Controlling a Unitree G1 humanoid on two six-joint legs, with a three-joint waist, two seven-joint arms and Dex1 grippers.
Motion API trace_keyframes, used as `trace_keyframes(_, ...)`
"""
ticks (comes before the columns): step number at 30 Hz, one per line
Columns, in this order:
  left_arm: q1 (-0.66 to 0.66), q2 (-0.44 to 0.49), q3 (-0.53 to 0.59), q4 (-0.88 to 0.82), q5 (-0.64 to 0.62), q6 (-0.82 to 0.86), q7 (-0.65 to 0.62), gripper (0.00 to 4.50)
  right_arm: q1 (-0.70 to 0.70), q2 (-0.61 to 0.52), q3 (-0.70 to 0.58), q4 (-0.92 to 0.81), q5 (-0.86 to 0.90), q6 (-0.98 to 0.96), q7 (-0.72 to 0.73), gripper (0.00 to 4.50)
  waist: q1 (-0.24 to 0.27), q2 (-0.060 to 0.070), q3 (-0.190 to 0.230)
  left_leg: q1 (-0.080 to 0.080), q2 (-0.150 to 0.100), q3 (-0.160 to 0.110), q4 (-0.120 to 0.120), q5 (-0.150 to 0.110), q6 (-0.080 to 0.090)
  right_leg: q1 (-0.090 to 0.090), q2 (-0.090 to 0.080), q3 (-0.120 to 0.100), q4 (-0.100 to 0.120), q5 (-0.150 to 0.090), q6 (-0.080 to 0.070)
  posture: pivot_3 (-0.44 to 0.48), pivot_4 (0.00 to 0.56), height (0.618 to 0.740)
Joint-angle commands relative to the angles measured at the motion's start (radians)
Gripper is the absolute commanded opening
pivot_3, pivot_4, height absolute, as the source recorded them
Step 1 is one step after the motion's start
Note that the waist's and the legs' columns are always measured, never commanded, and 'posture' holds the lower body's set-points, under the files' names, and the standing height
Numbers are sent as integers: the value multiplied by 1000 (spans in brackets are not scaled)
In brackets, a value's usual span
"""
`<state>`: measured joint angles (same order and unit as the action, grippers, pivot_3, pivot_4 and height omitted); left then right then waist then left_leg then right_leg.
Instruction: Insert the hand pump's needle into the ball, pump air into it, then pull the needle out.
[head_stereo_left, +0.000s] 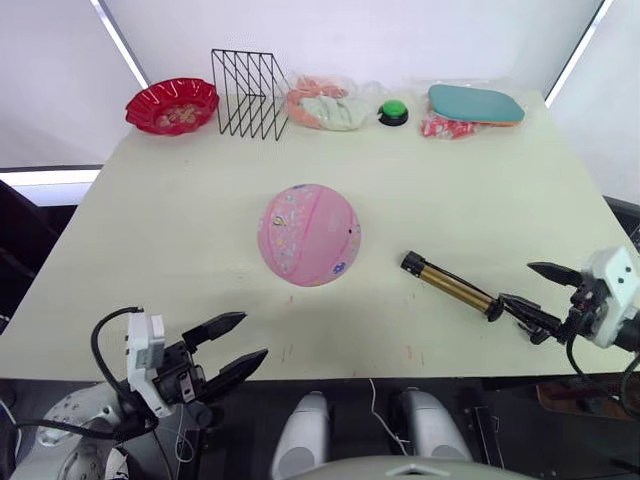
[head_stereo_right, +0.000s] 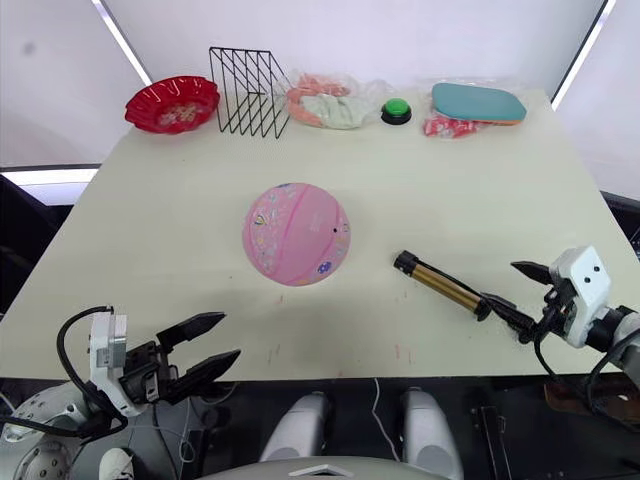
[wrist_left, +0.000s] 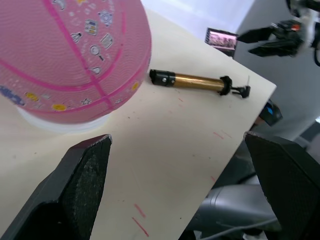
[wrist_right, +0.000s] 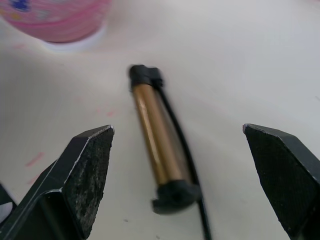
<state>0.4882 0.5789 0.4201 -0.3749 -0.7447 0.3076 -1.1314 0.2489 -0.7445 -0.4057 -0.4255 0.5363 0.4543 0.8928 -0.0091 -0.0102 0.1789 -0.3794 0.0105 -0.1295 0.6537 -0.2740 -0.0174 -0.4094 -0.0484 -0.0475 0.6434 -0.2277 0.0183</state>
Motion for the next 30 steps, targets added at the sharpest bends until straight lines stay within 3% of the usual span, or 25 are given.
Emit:
trace_keyframes(1,28,-23,39,-19,-17,-9,45,4500,45,35,-67,18,50,-94,74,4341,0,0,0,0,0,0,0,0,0,0,0,-1,0,0,0,0,150,740)
trace_keyframes(6,51,-54,61,-12,-8,-13,114,4500,132,47,-172,165,53,-203,172,4341,4,1,0,0,0,-1,0,2,-4,4,0,-4,0,-4,-3,0,150,740)
trace_keyframes(13,66,-57,71,7,7,10,182,4500,219,69,-218,354,9,-351,241,4341,3,4,-2,-1,5,-2,0,7,-7,7,0,-7,1,-5,-3,0,150,740)
trace_keyframes(22,94,-55,65,5,19,11,207,4500,230,63,-222,335,11,-342,204,4341,-2,11,-6,2,6,1,0,7,-7,8,0,-8,5,-7,-6,0,150,740)
trace_keyframes(30,74,-44,73,8,6,37,245,4500,274,74,-222,216,36,-273,133,4341,1,13,-6,1,6,2,0,7,-7,8,0,-8,5,-8,-5,0,150,740)
